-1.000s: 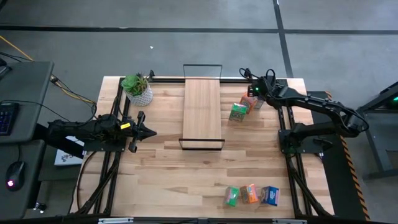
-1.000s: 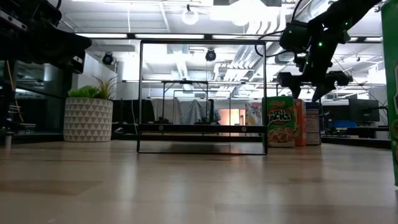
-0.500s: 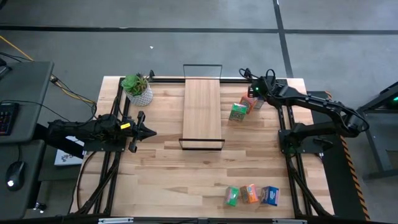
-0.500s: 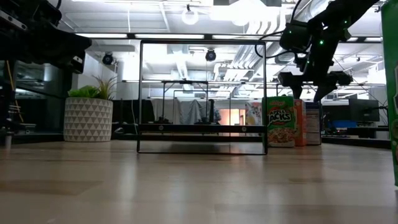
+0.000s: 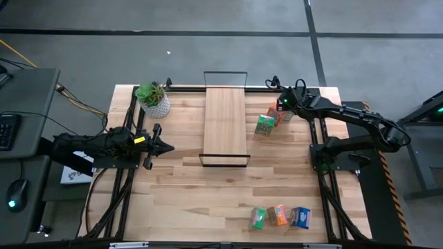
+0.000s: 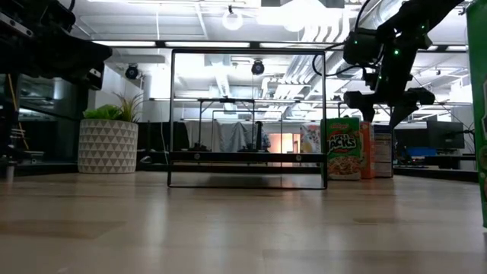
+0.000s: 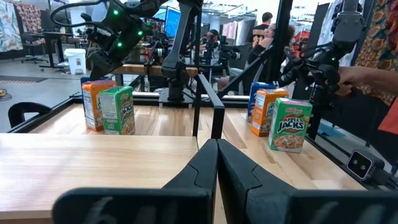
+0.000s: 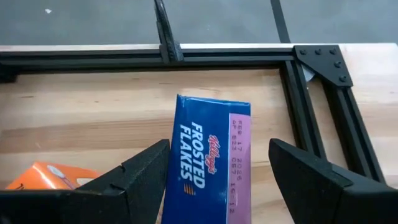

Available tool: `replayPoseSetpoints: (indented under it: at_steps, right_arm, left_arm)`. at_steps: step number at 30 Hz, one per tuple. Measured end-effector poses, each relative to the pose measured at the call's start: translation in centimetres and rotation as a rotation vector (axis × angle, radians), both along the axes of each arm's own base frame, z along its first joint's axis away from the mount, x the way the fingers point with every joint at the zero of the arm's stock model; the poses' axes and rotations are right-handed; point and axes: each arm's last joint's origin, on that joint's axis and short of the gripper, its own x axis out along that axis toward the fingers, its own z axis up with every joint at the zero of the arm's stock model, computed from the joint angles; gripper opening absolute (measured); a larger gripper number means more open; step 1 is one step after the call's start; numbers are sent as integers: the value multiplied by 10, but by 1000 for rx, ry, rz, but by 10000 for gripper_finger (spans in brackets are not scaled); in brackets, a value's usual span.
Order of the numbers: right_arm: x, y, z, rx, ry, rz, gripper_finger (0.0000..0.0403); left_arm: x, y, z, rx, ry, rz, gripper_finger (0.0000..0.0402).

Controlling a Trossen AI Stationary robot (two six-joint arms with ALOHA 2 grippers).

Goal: Stack cereal on shelf
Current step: Put the top blue cereal box on the shelf

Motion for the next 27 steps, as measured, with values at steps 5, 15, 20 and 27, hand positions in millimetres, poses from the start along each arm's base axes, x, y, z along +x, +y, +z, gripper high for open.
replayPoseSetpoints:
  at_steps: [5,15,20,27]
  right_arm:
    - [1,0,-1,20,-10,10,267]
    - [13,-8,-18,53,13,16,267]
    - [14,-10,-19,38,27,6,267]
    - [12,-9,-19,37,47,-1,235]
  left_arm:
    - [0,0,0,0,0,0,3]
    - [0,0,0,0,0,0,3]
    - [0,0,0,0,-1,0,3]
    - [0,0,0,0,0,0,3]
